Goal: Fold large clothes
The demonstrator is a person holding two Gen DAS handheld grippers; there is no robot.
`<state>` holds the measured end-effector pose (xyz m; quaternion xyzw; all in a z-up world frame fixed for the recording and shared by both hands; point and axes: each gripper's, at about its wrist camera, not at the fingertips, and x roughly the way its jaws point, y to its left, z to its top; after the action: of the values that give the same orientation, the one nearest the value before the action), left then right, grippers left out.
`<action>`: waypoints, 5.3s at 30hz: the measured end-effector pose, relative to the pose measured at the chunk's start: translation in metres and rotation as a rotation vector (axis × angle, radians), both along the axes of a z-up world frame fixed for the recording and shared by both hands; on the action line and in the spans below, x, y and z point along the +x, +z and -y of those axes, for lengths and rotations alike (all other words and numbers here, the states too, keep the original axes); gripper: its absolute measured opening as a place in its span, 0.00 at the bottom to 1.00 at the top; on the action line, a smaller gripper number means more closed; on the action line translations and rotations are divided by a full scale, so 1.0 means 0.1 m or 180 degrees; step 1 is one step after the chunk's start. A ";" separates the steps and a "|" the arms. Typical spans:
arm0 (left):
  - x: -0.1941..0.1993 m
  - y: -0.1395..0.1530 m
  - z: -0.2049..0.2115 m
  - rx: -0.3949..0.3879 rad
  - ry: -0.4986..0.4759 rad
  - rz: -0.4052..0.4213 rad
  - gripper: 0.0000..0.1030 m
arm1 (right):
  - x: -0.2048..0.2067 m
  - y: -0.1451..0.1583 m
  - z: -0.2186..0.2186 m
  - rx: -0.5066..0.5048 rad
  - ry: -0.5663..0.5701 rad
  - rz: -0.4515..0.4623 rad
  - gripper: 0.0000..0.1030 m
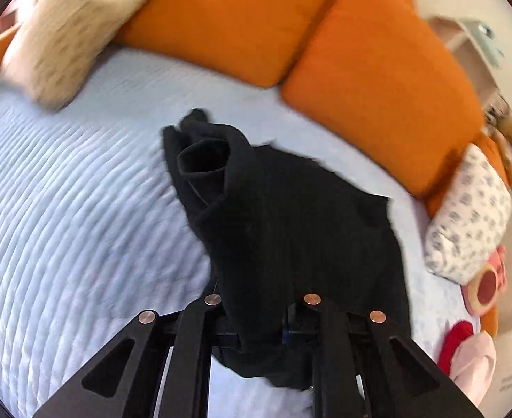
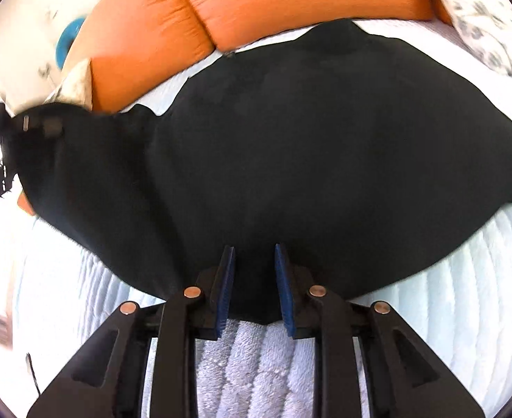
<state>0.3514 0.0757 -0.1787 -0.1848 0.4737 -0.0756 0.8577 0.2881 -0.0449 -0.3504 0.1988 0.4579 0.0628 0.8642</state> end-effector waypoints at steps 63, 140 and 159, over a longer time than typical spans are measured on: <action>0.42 -1.05 2.08 0.0771 -0.1514 -0.0875 0.68 | -0.70 0.16 0.43 0.0258 -0.0116 -0.0105 0.33; -0.10 -0.70 1.14 0.0183 -0.0994 -0.0142 0.94 | 1.87 0.81 1.97 0.0005 0.0946 -0.0919 0.96; 1.09 -1.42 0.86 -0.0314 -0.0908 -0.1392 0.97 | 0.92 0.37 2.97 0.0764 0.0723 -0.1256 0.96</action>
<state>0.4606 -0.0099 -0.3204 -0.1697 0.6648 -0.1770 0.7056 0.3800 -0.3420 -0.3130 0.2557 0.6264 0.1734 0.7157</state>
